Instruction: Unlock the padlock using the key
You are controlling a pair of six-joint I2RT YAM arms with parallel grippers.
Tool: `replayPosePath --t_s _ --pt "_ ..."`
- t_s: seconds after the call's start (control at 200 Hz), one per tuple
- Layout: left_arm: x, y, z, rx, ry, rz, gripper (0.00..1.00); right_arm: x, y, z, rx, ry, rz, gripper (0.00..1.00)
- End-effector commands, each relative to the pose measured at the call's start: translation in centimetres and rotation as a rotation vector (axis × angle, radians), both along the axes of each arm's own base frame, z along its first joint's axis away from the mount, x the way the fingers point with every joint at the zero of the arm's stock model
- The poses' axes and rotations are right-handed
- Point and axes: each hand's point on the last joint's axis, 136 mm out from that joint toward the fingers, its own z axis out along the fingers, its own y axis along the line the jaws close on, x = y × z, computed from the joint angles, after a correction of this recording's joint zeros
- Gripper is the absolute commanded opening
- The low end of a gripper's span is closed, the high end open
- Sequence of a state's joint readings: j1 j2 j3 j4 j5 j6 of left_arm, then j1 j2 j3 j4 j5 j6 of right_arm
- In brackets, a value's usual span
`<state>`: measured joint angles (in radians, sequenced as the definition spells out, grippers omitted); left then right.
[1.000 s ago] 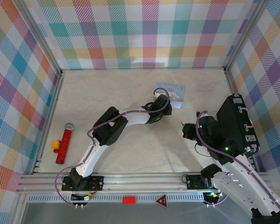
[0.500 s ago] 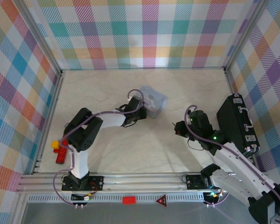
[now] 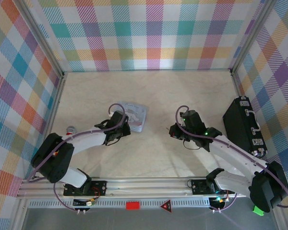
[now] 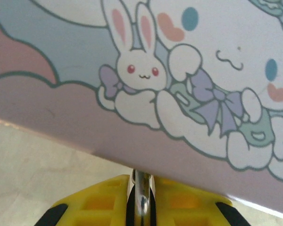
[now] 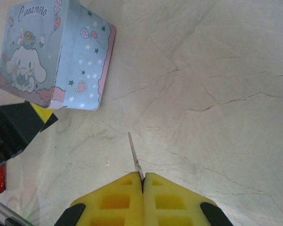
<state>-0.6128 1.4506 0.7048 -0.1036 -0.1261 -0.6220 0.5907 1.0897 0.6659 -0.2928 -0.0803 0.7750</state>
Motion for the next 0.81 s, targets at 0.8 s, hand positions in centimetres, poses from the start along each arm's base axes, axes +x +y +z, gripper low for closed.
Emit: replayPosePath --t_s 0.8 --pt "-3.5 -11.9 -1.7 -0.176 0.047 -0.14 0.24 -0.7 1.9 -1.9 0.107 0.114 -0.004 0.0"
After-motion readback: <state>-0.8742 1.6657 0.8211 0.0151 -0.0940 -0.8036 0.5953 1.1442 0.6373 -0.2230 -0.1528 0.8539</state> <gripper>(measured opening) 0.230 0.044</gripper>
